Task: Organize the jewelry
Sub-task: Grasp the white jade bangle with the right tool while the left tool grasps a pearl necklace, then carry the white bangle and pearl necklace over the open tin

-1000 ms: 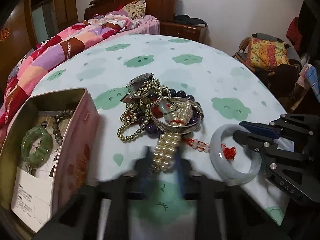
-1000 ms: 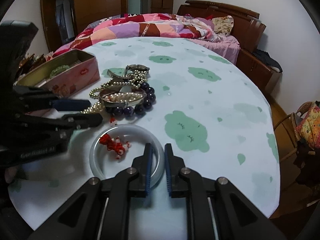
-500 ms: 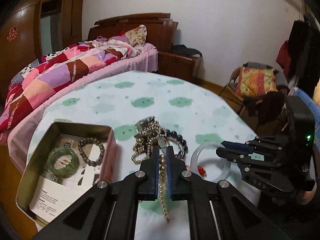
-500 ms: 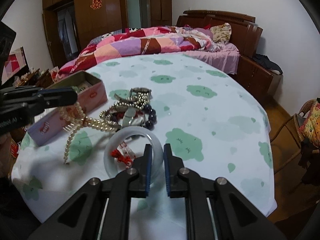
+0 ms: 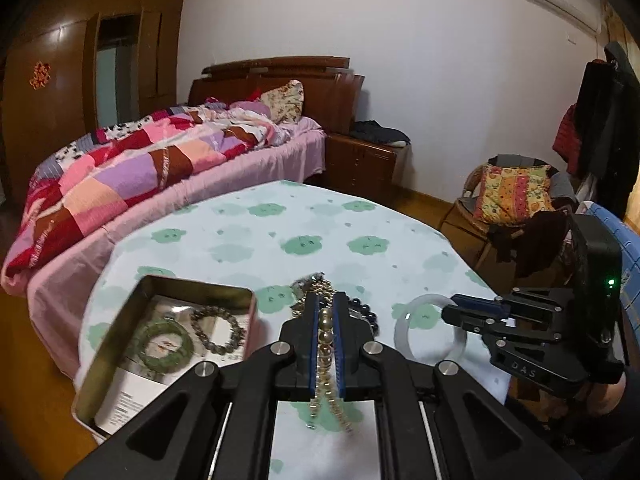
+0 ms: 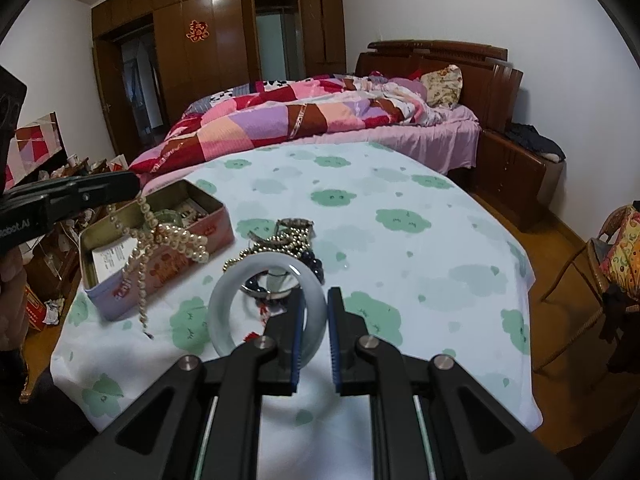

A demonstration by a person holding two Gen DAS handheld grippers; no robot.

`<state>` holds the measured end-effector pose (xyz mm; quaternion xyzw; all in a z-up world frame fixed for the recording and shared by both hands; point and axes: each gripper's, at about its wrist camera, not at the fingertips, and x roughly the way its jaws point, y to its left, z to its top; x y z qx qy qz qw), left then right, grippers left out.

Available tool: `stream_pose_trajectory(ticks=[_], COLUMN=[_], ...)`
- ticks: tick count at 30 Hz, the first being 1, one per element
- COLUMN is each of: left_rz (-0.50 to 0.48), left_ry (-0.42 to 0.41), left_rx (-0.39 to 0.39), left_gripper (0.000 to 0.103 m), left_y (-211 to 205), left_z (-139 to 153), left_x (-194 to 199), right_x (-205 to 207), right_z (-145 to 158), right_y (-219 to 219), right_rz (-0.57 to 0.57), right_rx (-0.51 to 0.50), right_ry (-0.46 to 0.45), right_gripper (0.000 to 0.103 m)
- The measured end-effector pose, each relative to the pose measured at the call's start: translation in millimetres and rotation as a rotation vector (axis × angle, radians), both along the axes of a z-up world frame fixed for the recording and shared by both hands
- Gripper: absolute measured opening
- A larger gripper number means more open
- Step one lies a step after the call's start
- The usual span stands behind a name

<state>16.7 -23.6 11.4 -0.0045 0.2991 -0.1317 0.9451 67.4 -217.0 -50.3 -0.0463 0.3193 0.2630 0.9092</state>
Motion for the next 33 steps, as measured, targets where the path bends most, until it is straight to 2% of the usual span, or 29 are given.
stream_pose_trajectory(ticks=[19, 33], left_rz=[0.119, 0.224], left_ry=[-0.054, -0.063], left_rx=[-0.001, 0.049], left_gripper=[0.005, 0.005], left_y=[45.0, 88.5], left_z=[19.1, 21.9], left_x=[-1.6, 11.0], right_x=[11.7, 22.6], right_z=[25.2, 41.2], right_y=[42.3, 90.4], right_rz=[0.07, 0.142], right_rx=[0.032, 0.007], right_ry=[-0.045, -0.076], right_gripper=[0.013, 0.013])
